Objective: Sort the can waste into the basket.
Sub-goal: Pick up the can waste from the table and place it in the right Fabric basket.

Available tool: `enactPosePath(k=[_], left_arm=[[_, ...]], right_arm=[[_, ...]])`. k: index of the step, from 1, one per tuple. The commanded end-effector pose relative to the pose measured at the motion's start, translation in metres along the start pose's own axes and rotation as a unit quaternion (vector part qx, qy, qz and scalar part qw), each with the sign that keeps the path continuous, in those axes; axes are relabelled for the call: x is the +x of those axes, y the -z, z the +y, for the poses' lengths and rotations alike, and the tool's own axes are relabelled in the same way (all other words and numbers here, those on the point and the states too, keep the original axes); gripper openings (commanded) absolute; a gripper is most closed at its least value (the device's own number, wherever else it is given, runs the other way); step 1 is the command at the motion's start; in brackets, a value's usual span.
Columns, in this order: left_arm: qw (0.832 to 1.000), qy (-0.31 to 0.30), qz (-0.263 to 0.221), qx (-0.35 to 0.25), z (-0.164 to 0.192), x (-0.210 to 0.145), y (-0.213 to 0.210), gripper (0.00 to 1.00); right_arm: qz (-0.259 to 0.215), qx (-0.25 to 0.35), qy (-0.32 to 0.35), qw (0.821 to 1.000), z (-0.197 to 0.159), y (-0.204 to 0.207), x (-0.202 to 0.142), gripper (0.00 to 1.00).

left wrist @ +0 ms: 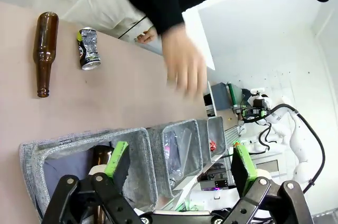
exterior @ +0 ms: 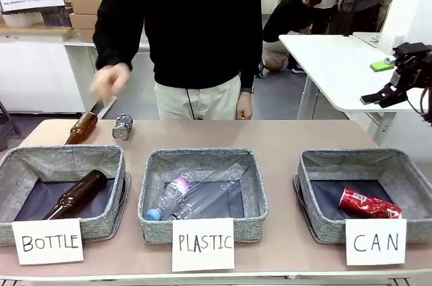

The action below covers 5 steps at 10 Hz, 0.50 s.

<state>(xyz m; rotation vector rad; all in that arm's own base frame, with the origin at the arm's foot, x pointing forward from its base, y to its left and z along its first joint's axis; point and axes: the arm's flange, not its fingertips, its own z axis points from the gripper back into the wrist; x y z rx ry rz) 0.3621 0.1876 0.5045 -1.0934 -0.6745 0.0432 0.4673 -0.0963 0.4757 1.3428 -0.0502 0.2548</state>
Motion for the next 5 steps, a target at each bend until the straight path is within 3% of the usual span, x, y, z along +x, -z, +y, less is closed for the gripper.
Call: enactPosePath(k=[1,3,5], left_arm=[[1.0,0.0,0.0,0.0,0.0,0.0,0.0,1.0],[0.993,0.018,0.043,0.11,-0.019,0.046,0.048,1.0],[0.97,0.013,0.124,0.207,-0.03,0.122,0.13,1.0]], right_arm=[[0.001,-0.005,-0.013,1.0,0.0,0.0,-0.001,1.0],[0.001,-0.005,-0.013,1.0,0.0,0.0,-0.001,1.0],[0.001,-0.005,-0.013,1.0,0.0,0.0,-0.001,1.0]])
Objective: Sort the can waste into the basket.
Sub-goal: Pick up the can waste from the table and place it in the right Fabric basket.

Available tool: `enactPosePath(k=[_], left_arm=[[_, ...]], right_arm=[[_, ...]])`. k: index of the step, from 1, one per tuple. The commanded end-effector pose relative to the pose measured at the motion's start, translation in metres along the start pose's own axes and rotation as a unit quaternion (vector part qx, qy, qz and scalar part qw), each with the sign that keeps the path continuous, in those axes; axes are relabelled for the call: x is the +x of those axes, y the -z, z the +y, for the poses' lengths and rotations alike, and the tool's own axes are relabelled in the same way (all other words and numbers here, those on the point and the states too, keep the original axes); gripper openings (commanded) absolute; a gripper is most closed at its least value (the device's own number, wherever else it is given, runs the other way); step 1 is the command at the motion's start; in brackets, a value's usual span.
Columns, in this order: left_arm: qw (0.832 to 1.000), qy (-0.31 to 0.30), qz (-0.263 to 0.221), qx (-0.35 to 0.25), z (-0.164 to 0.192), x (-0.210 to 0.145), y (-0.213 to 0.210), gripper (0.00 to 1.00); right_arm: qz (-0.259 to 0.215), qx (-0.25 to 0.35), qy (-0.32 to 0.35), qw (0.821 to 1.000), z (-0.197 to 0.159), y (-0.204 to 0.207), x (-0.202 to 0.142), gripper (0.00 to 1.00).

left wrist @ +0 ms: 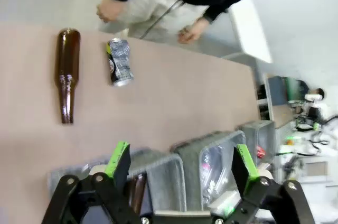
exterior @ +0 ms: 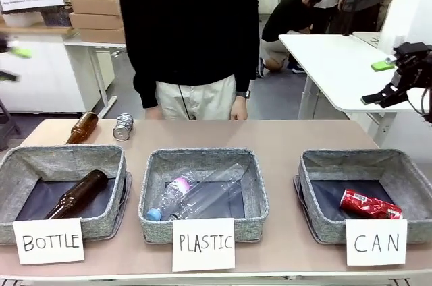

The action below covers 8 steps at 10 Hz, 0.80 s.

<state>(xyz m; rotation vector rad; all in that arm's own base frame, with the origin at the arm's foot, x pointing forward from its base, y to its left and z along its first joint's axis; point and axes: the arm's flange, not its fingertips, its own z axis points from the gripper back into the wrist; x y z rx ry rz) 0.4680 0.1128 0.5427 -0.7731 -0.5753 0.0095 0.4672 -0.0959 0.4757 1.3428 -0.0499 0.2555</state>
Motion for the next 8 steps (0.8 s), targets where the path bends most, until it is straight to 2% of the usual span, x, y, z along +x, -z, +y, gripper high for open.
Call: enactPosePath(k=[1,2,4,5,7,8], left_arm=[[0.988,-0.032,0.124,0.083,0.0,0.08,0.065,1.0],[0.978,-0.036,0.177,0.102,-0.003,0.098,0.113,1.0],[0.953,-0.033,0.259,0.154,-0.011,0.108,0.212,1.0],[0.948,-0.037,0.257,0.183,-0.012,0.107,0.244,1.0],[0.94,-0.04,0.287,0.179,-0.01,0.1,0.287,1.0],[0.934,-0.048,0.29,0.202,-0.001,0.091,0.314,1.0]], right_arm=[[0.001,-0.005,-0.013,1.0,0.0,-0.001,-0.001,1.0],[0.001,-0.005,-0.013,1.0,0.0,-0.001,-0.001,1.0],[0.001,-0.005,-0.013,1.0,0.0,-0.001,-0.001,1.0],[0.001,-0.005,-0.013,1.0,0.0,-0.001,-0.001,1.0],[0.001,-0.005,-0.013,1.0,0.0,-0.001,-0.001,1.0],[0.001,-0.005,-0.013,1.0,0.0,-0.001,-0.001,1.0]])
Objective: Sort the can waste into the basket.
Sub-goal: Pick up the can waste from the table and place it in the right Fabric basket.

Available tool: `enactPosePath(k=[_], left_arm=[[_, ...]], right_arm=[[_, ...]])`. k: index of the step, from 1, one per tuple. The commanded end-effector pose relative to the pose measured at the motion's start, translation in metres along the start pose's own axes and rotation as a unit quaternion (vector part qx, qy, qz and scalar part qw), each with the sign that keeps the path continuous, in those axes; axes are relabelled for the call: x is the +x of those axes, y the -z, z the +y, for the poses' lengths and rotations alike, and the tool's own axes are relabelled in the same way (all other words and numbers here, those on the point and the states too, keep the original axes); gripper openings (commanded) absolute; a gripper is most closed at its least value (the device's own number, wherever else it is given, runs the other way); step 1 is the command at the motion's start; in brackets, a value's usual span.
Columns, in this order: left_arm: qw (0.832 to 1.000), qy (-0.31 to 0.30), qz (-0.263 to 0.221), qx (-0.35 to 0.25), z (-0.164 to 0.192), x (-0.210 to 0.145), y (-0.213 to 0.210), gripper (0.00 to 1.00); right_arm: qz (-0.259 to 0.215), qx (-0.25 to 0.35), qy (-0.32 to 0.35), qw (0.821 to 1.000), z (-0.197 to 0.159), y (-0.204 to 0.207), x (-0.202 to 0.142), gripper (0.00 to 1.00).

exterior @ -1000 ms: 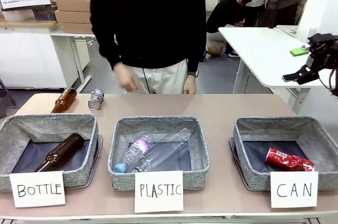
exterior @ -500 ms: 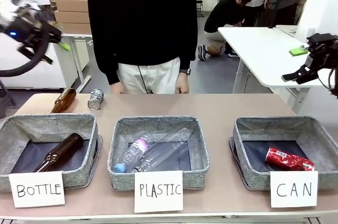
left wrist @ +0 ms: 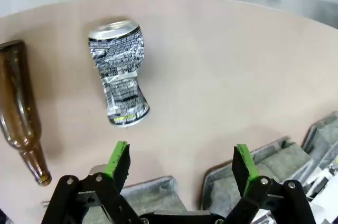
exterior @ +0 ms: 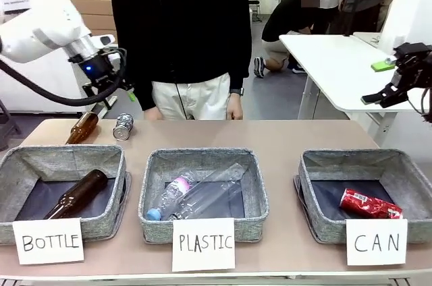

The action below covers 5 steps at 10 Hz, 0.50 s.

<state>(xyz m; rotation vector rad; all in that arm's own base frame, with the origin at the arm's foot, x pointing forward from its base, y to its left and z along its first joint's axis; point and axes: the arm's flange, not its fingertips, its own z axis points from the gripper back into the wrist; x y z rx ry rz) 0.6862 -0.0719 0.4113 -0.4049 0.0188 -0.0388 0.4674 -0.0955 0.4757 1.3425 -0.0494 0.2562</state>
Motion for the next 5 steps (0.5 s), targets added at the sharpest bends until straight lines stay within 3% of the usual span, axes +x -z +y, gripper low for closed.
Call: enactPosePath(k=[1,5], left_arm=[[0.999,-0.02,0.013,0.034,0.003,0.019,0.021,1.0],[0.992,-0.025,-0.03,0.119,0.012,0.032,0.096,1.0]], right_arm=[[0.0,-0.005,-0.013,1.0,0.0,-0.001,-0.001,1.0],[0.0,-0.005,-0.013,1.0,0.0,-0.001,-0.001,1.0]])
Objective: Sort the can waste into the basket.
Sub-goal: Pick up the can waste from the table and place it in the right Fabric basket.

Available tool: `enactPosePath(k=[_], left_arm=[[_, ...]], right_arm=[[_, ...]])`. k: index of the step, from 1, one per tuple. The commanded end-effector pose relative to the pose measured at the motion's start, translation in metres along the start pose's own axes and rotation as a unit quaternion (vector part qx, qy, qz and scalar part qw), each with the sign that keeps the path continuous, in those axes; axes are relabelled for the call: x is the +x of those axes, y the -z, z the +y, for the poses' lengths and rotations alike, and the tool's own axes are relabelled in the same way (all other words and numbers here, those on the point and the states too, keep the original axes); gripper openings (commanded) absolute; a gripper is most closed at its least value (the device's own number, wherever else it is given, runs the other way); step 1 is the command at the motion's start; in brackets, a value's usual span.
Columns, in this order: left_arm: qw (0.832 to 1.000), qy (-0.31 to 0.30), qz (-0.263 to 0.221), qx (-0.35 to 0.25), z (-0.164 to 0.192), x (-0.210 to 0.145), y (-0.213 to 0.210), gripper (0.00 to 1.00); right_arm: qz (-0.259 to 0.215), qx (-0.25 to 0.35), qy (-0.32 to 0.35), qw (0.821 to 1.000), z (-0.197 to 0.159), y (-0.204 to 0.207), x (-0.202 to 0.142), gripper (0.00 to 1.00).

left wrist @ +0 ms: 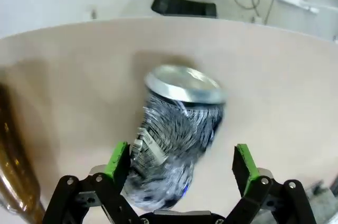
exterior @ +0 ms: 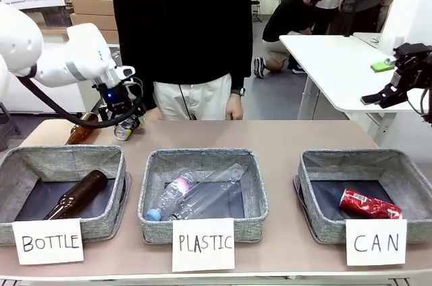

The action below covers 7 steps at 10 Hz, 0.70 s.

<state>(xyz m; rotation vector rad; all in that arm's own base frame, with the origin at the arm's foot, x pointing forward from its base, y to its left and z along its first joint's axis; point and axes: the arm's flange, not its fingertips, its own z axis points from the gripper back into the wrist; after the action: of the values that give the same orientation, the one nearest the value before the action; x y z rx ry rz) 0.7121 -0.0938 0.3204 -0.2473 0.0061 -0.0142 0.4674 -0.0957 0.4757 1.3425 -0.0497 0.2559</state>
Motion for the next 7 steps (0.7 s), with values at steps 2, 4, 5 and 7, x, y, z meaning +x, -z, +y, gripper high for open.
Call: enactPosePath(k=[2,4,5,7], left_arm=[[0.998,-0.023,-0.021,0.059,-0.002,0.004,0.016,1.0],[0.998,-0.014,-0.016,0.065,-0.004,0.003,0.022,1.0],[0.997,-0.007,-0.023,0.068,-0.005,0.003,0.022,1.0],[0.997,-0.009,-0.027,0.071,-0.007,0.0,0.02,0.41]], right_arm=[[0.0,-0.005,-0.013,1.0,0.0,-0.001,-0.001,1.0],[0.0,-0.005,-0.013,1.0,0.0,-0.001,-0.001,1.0],[0.0,-0.005,-0.013,1.0,0.0,-0.001,-0.001,1.0],[0.0,-0.005,-0.013,1.0,0.0,-0.001,-0.001,1.0]])
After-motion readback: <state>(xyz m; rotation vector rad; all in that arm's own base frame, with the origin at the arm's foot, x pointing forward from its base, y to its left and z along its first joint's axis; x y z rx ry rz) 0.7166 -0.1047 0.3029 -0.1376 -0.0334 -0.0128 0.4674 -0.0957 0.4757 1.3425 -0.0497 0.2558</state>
